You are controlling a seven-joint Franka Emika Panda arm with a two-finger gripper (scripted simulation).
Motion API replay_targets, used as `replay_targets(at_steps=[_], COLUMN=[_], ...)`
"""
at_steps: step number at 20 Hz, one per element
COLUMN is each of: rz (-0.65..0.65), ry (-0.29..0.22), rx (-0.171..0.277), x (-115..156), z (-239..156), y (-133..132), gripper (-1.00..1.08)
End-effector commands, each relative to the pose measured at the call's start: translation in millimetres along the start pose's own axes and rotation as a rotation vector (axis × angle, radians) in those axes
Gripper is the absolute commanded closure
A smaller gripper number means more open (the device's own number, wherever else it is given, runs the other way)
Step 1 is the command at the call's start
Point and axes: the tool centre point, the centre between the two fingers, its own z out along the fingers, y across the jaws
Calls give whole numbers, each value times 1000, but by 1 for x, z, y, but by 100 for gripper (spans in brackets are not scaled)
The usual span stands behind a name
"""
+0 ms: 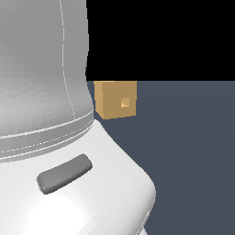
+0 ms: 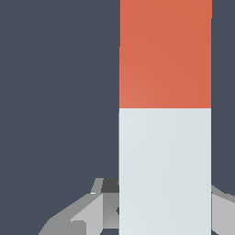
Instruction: Insert the peg into the horizontal hole in a box.
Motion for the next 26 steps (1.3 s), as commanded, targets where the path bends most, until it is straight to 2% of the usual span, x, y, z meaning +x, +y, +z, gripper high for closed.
replay_targets(at_steps=[1,7,13,18,26], rz=[0,-39,-137,-267,-554], ry=[0,0,-1,-2,-2], rx=[0,0,-1,-1,-2], x=[0,14,51,100,205], z=[0,-2,-7,-14,-29], y=[0,3,7,7,-15], gripper=[108,108,108,108,108])
